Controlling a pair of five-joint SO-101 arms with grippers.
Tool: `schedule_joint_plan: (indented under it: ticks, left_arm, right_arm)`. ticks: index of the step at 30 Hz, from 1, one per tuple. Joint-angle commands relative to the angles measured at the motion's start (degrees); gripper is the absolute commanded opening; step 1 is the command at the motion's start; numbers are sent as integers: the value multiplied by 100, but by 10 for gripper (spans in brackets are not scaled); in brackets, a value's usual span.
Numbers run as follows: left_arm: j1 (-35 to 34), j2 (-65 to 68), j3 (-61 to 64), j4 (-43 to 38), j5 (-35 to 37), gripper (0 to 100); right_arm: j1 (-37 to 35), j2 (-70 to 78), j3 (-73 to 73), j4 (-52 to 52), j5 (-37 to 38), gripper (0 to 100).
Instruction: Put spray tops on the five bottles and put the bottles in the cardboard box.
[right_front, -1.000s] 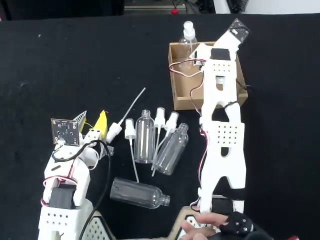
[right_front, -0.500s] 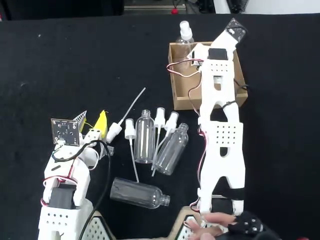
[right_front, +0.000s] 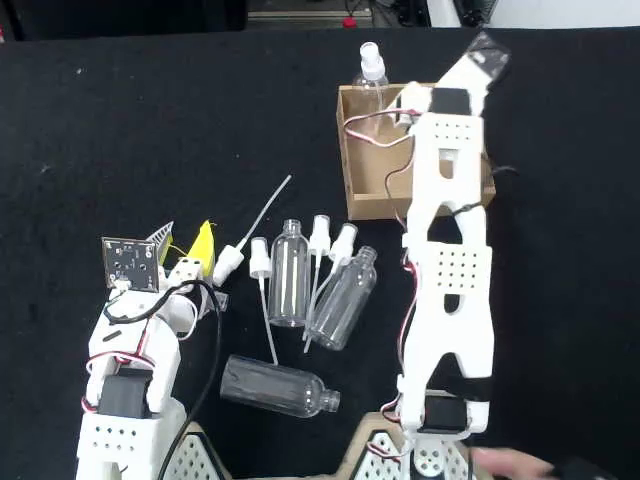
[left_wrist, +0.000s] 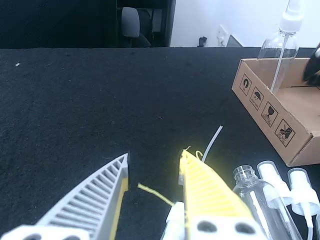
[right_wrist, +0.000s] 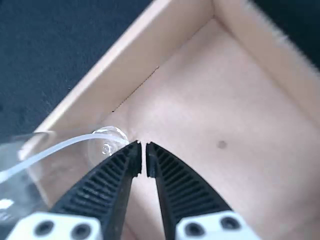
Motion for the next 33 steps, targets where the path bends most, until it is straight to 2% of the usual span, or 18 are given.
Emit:
schedule_joint_plan:
  ticks: [1, 4, 9, 14, 16, 21, 30, 33]
  left_arm:
    - [57, -26, 119, 18, -35, 163]
    - [57, -26, 119, 18, -35, 163]
    - [48, -26, 119, 18, -35, 163]
    - [57, -26, 119, 18, -35, 163]
    - [57, -26, 119, 26, -35, 163]
    - [66, -70, 119, 229, -35, 163]
    - [66, -70, 119, 237, -35, 163]
    - [66, -70, 119, 229, -35, 163]
  right_arm:
    - [273, -215, -1288, 923, 255, 15]
    - [316, -259, -1947, 1670, 967, 15]
    - [369, -505, -1543, 1978, 1776, 16]
    - [598, -945, -760, 1987, 1987, 16]
    - [633, -1376, -127, 1987, 1996, 20]
    - [527, -2958, 1930, 1978, 2356, 117]
    - [-88, -6070, 5262, 1925, 3393, 119]
    - [-334, -7020, 6466, 1741, 3947, 120]
